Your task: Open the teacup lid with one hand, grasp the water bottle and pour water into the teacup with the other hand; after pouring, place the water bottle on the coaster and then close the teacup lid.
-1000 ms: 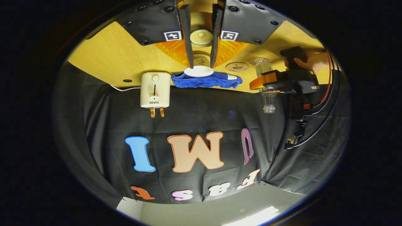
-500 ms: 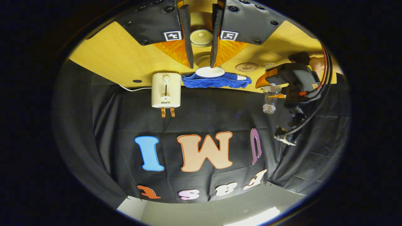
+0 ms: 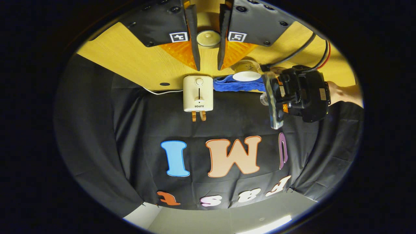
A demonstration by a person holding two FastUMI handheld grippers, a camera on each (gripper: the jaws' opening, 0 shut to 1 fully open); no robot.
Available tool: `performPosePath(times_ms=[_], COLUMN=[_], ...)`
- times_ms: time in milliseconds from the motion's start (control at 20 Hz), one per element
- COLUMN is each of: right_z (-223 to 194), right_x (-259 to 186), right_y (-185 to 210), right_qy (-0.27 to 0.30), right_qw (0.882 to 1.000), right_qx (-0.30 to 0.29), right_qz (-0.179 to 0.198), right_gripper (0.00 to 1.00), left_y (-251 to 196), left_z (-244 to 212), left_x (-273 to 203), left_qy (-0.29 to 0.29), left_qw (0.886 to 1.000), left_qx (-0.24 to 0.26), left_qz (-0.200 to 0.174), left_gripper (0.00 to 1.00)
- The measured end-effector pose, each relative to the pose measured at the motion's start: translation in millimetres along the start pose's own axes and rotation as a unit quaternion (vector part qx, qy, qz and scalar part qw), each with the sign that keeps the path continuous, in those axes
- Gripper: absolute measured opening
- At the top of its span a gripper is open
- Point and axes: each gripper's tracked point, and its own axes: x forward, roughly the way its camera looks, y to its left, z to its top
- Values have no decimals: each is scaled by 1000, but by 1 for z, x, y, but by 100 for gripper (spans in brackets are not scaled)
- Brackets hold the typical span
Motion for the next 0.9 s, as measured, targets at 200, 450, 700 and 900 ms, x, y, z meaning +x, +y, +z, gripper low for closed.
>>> performPosePath(times_ms=[200, 450, 700, 900], right_z=[0, 0, 0, 0], right_x=[1, 0, -1, -1], right_y=[-1, -1, -1, 0], right_qy=[-1, -1, -2, -2], right_qw=[1000, 1000, 1000, 1000], right_qx=[-1, -1, -1, -1], right_qz=[0, 3, 3, 5], right_gripper=[30, 30, 30, 29], left_y=[-22, -42, -44, -41], left_z=[3, 5, 5, 10], left_x=[-4, -5, -5, -8], left_qy=[13, 21, 28, 31], left_qw=[997, 988, 978, 971], left_qx=[76, 146, 196, 230], left_qz=[-24, -44, -57, -56], left_gripper=[70, 70, 70, 70])
